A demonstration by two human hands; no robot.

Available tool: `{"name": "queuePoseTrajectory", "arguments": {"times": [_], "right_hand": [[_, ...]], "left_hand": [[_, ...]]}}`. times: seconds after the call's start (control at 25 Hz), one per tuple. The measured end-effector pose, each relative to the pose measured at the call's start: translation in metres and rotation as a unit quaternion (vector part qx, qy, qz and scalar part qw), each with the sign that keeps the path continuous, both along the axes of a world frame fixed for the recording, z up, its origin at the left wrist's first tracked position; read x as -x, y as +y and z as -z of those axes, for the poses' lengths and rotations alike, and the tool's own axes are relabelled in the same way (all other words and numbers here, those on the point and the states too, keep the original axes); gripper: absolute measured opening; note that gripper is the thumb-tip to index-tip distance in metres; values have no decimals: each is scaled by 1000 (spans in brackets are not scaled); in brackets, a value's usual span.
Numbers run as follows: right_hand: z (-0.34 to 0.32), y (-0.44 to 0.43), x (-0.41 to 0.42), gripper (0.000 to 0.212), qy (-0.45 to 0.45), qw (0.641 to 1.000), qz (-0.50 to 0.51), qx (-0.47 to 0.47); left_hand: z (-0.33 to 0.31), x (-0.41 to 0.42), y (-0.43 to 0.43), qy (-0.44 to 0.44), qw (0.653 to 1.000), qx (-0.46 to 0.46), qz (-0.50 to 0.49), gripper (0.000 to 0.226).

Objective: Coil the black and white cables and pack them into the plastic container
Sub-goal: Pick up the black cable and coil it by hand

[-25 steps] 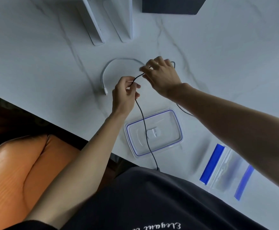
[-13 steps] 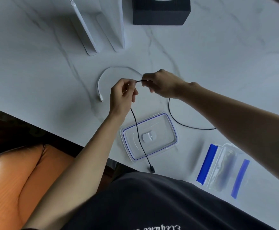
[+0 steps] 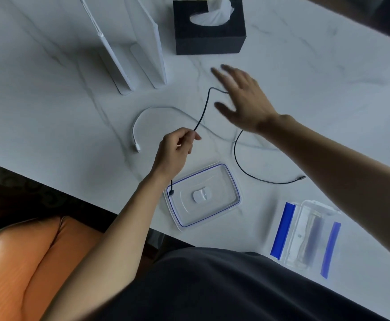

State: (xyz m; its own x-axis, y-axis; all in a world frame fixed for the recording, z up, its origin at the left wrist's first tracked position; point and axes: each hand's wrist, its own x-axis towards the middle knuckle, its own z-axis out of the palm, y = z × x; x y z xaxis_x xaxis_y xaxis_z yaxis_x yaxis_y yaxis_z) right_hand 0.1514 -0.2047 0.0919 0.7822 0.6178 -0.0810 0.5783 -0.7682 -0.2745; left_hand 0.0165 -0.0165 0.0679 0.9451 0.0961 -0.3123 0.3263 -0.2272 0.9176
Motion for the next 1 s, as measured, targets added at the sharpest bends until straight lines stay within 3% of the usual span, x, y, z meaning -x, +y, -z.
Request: {"name": "queuePoseTrajectory", "arguments": {"times": [0.12,0.2,0.32,0.4,0.48,0.56,0.76,1.0], "right_hand": [[-6,8,18,40,-27,986,-166,-3],[-12,4,26,39,-16,987,-156,-26],[-31,-12,24,32,21,997,-3,-76],[-41,-21,15,29,59,978,152,-131],[-48,-28,8,26,90,956,239,-142],[-53,-31,12,22,82,968,206,-116],[-81,-24,39,32,-40,988,43,-145],[-109,-50,53,21,-89,974,101,-182]], "left_hand": [[-17,-7,-2,-17,1000,-1,13,28],[-27,-9,-3,-22,999,14,18,28],[-37,-5,0,-16,999,42,29,28],[-41,2,4,-8,998,43,48,29],[-46,7,7,-6,997,46,66,31],[-53,6,9,-9,996,48,72,32],[-91,-9,-4,-27,989,81,117,32],[-128,-15,-23,-53,979,94,172,31]]}}
